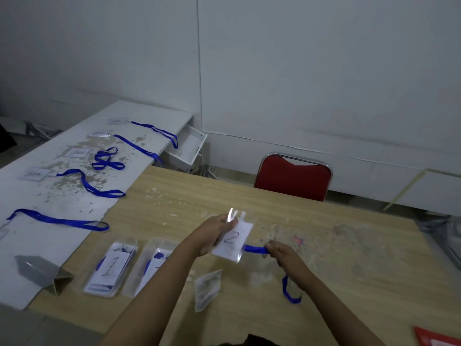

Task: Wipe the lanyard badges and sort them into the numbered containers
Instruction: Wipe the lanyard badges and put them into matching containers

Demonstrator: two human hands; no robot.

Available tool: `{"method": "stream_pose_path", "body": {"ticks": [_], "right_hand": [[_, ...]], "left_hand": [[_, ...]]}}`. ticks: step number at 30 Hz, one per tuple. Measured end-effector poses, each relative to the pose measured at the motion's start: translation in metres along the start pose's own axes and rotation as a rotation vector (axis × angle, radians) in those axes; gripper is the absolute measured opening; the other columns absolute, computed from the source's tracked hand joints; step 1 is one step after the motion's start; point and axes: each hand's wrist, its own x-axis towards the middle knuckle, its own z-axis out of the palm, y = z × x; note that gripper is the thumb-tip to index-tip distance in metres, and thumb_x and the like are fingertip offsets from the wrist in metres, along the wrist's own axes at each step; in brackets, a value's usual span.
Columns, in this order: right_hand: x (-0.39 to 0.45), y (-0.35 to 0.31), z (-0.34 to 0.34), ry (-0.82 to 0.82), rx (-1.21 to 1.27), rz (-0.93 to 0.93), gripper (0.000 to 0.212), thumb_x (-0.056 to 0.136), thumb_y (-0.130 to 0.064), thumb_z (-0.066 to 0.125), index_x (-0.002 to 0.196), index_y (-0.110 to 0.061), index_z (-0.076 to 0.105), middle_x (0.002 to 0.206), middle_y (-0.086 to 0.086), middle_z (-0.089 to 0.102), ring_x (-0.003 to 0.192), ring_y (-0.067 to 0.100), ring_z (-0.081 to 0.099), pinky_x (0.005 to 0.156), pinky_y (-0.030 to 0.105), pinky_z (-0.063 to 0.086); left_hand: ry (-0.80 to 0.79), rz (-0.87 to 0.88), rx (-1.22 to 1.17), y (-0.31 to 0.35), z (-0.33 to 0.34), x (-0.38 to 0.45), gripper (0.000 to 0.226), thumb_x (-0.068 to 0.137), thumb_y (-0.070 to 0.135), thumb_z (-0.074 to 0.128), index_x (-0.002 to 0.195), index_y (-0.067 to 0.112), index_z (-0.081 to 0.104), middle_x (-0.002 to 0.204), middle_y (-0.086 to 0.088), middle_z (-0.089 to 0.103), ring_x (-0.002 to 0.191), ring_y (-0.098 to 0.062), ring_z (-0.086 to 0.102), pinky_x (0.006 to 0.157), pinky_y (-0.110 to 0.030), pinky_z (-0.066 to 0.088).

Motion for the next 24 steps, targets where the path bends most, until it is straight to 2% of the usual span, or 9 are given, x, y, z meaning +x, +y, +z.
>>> {"method": "stream_pose_path", "body": {"ticks": [4, 9, 11, 12, 14, 16, 19, 22, 24], "right_hand": [[0.016, -0.002, -0.019, 0.019, -0.154, -0.094, 0.037, 0.103, -0.034, 0.041, 0.072, -0.027, 0.06, 0.077, -0.002, 0.061, 0.072, 0.009, 0.055, 0.072, 0.027, 0.039], [0.029, -0.011, -0.031, -0.003, -0.214, -0.159, 0.036, 0.103, -0.032, 0.044, 0.071, -0.025, 0.059, 0.073, 0.001, 0.059, 0.065, 0.002, 0.05, 0.066, 0.016, 0.037], [0.032, -0.016, -0.036, -0.015, -0.223, -0.16, 0.035, 0.103, -0.032, 0.044, 0.073, -0.022, 0.061, 0.076, 0.003, 0.061, 0.065, 0.001, 0.051, 0.066, 0.012, 0.038], [0.033, -0.019, -0.038, -0.027, -0.221, -0.163, 0.035, 0.102, -0.032, 0.045, 0.073, -0.022, 0.062, 0.076, 0.003, 0.061, 0.066, 0.001, 0.052, 0.066, 0.011, 0.038], [0.033, -0.023, -0.038, -0.065, -0.22, -0.164, 0.035, 0.101, -0.032, 0.048, 0.071, -0.027, 0.063, 0.074, -0.002, 0.062, 0.067, -0.001, 0.054, 0.068, 0.009, 0.04], [0.034, -0.026, -0.036, -0.108, -0.251, -0.158, 0.033, 0.101, -0.033, 0.05, 0.071, -0.027, 0.064, 0.074, -0.004, 0.062, 0.067, 0.0, 0.054, 0.068, 0.01, 0.041], [0.035, -0.03, -0.034, -0.149, -0.275, -0.161, 0.034, 0.1, -0.035, 0.051, 0.074, -0.018, 0.065, 0.081, 0.01, 0.064, 0.068, 0.009, 0.053, 0.067, 0.018, 0.041], [0.035, -0.033, -0.031, -0.171, -0.274, -0.169, 0.034, 0.099, -0.037, 0.052, 0.068, -0.028, 0.064, 0.074, 0.011, 0.061, 0.063, 0.011, 0.05, 0.064, 0.02, 0.04], [0.035, -0.035, -0.027, -0.183, -0.288, -0.175, 0.035, 0.099, -0.037, 0.052, 0.066, -0.032, 0.061, 0.069, 0.004, 0.058, 0.062, 0.01, 0.048, 0.065, 0.023, 0.039]], "left_hand": [[-0.154, -0.035, 0.143, -0.006, 0.011, -0.007, 0.027, 0.095, 0.031, 0.058, 0.113, 0.013, 0.064, 0.099, -0.006, 0.073, 0.088, -0.018, 0.07, 0.074, -0.029, 0.055], [-0.16, -0.013, 0.308, -0.01, 0.026, -0.011, 0.022, 0.096, 0.032, 0.057, 0.112, 0.018, 0.063, 0.105, -0.007, 0.071, 0.091, -0.018, 0.069, 0.072, -0.028, 0.055], [-0.14, 0.004, 0.374, -0.012, 0.03, -0.012, 0.015, 0.096, 0.032, 0.057, 0.107, 0.023, 0.063, 0.106, -0.007, 0.07, 0.094, -0.02, 0.068, 0.079, -0.037, 0.056], [-0.153, -0.005, 0.375, -0.013, 0.031, -0.012, 0.015, 0.095, 0.03, 0.058, 0.106, 0.02, 0.064, 0.106, -0.009, 0.069, 0.094, -0.023, 0.067, 0.085, -0.042, 0.054], [-0.187, -0.045, 0.366, -0.014, 0.033, -0.012, 0.022, 0.095, 0.025, 0.059, 0.11, 0.009, 0.064, 0.104, -0.012, 0.068, 0.094, -0.024, 0.064, 0.09, -0.042, 0.051], [-0.197, -0.07, 0.37, -0.013, 0.034, -0.013, 0.023, 0.094, 0.02, 0.061, 0.111, 0.006, 0.065, 0.103, -0.012, 0.068, 0.093, -0.024, 0.065, 0.086, -0.038, 0.052], [-0.19, -0.074, 0.381, -0.013, 0.035, -0.012, 0.019, 0.093, 0.017, 0.063, 0.107, 0.004, 0.067, 0.103, -0.015, 0.068, 0.093, -0.026, 0.065, 0.086, -0.038, 0.051], [-0.172, -0.058, 0.459, -0.015, 0.034, -0.01, 0.02, 0.091, 0.018, 0.065, 0.103, 0.003, 0.069, 0.105, -0.018, 0.069, 0.095, -0.026, 0.065, 0.088, -0.038, 0.05], [-0.172, -0.042, 0.502, -0.016, 0.034, -0.011, 0.015, 0.091, 0.02, 0.064, 0.099, 0.009, 0.07, 0.099, -0.013, 0.069, 0.09, -0.022, 0.064, 0.083, -0.034, 0.05]]}}
